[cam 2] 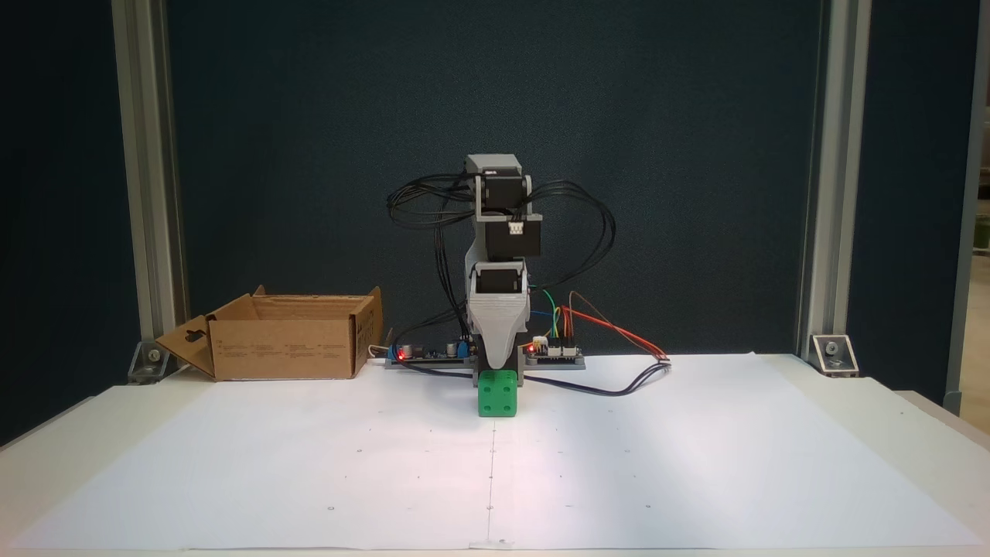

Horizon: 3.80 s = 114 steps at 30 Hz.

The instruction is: Grasp a green dice and put it in the bin.

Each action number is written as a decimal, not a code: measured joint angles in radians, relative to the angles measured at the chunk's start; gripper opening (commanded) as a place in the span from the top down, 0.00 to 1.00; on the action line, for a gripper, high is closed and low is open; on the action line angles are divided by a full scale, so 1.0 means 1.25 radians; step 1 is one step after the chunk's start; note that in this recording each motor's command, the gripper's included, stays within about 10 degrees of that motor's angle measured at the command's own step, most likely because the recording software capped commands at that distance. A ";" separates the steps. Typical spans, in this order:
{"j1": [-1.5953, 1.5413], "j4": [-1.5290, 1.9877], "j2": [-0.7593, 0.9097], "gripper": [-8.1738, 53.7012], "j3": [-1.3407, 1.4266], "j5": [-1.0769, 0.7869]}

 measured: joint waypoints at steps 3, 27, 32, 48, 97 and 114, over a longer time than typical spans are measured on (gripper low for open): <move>0.000 -0.022 0.000 0.14 0.020 0.000; -0.001 -0.155 0.011 0.15 0.141 0.000; -0.001 -0.167 0.011 0.16 0.141 0.000; 0.000 -0.167 0.011 0.17 0.142 0.000; 0.036 -0.253 -0.092 0.20 0.163 0.000; 0.031 -0.285 -0.096 0.68 0.163 0.000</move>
